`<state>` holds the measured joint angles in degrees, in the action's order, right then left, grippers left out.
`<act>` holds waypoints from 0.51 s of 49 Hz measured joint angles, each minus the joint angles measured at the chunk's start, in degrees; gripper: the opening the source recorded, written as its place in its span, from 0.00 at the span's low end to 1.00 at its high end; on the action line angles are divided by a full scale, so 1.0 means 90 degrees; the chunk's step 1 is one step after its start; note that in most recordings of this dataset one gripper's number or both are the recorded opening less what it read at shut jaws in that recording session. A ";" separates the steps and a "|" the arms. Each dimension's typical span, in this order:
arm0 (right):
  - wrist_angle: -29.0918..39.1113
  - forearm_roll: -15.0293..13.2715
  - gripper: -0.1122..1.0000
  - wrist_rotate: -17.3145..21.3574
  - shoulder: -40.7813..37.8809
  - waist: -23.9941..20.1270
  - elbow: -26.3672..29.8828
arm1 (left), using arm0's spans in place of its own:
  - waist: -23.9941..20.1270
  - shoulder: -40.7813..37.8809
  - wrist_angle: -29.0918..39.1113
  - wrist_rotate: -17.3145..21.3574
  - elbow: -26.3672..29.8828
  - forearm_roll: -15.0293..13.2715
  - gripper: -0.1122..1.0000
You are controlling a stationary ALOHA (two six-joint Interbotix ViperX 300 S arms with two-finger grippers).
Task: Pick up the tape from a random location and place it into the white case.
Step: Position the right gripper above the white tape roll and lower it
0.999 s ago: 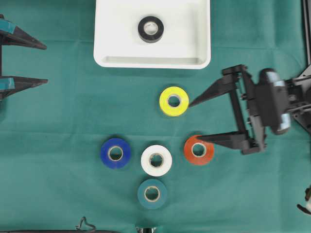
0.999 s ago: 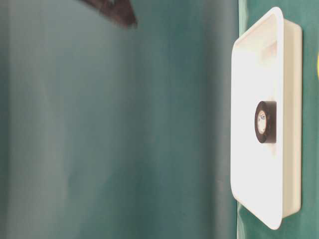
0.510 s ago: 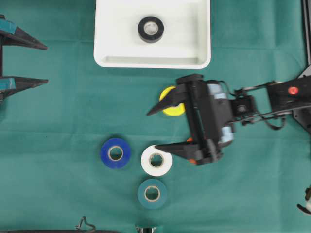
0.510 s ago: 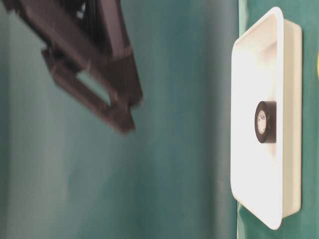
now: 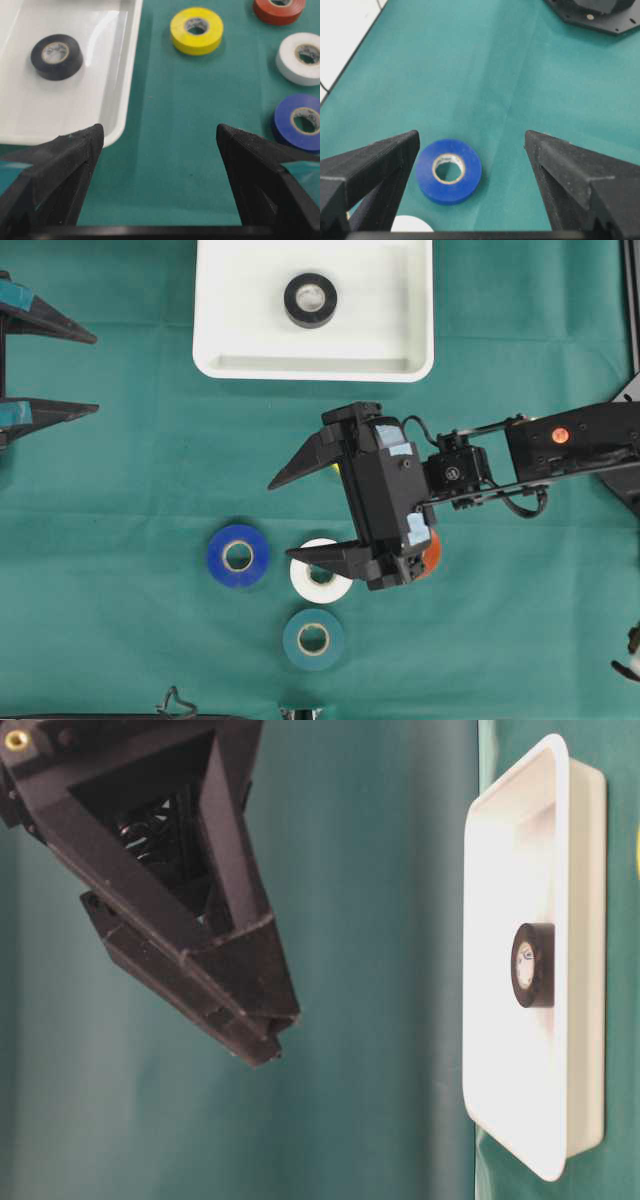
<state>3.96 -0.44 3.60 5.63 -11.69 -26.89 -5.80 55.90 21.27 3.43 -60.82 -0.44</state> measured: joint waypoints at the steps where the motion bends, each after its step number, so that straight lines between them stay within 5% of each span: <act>1: 0.0000 0.0000 0.93 0.0010 0.0000 0.0000 0.0000 | 0.0000 0.0010 0.0010 0.0000 0.0000 -0.0010 0.97; 25: 0.1055 0.0049 0.93 0.0293 -0.0049 -0.0020 0.0391 | 0.0000 0.0000 0.0010 0.0000 0.0000 -0.0010 0.97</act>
<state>13.45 0.00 6.24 5.19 -11.87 -23.38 -5.80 55.90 21.36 3.43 -60.82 -0.53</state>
